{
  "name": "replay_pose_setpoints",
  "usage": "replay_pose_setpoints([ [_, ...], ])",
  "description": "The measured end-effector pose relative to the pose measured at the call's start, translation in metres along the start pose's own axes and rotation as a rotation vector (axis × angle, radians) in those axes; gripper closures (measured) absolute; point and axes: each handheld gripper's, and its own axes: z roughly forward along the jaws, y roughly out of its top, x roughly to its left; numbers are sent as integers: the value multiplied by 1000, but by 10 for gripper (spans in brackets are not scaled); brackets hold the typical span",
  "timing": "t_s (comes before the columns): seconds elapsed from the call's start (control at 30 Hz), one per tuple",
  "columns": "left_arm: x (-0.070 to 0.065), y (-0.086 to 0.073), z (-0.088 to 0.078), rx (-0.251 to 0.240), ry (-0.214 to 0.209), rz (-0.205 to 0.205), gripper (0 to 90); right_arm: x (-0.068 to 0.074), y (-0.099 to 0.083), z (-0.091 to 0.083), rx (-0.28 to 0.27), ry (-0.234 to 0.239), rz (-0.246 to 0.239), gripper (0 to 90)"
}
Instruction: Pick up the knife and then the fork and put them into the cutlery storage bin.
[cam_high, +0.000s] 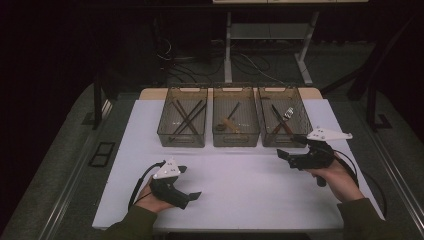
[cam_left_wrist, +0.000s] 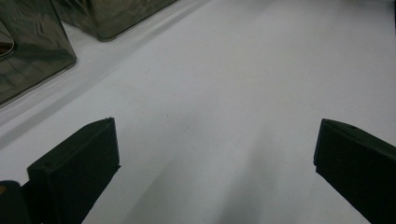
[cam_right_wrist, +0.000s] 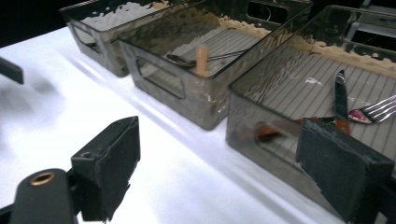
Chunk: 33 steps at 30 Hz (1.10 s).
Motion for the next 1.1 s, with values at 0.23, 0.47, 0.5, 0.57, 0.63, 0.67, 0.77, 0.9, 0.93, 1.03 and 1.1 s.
replay_pose_setpoints([
  [0.23, 0, 0, 0, 1, 2, -1, 0, 9, -22, -4, 8, 16, -9, 140],
  [0.47, -1, 0, 0, -1, 3, 1, 0, 17, -41, -9, 3, 19, 4, 140],
  [0.5, -1, 0, 0, -3, 2, 1, 0, 18, -43, -10, 4, 23, 3, 140],
  [0.57, -1, 0, 0, -4, 2, 3, 0, 20, -47, -12, 5, 28, 6, 140],
  [0.63, -1, 0, -1, -4, 3, 4, 0, 23, -51, -13, 14, 32, 2, 140],
  [0.67, -2, 0, -1, -7, 2, 3, 0, 24, -53, -13, 20, 31, -5, 140],
  [0.77, -2, 0, -1, -9, 0, 4, 0, 27, -60, -15, 28, 32, -8, 140],
  [0.9, -2, 0, -1, -5, -2, 8, 0, 31, -66, -17, 35, 39, -22, 140],
  [0.93, -2, 0, -1, -5, -3, 8, 0, 32, -68, -17, 40, 41, -20, 140],
  [1.03, -3, 0, -2, -5, -3, 13, 0, 33, -72, -17, 63, 51, -32, 140],
  [1.1, -3, 0, -2, -8, -5, 14, 0, 33, -74, -16, 73, 50, -43, 140],
])
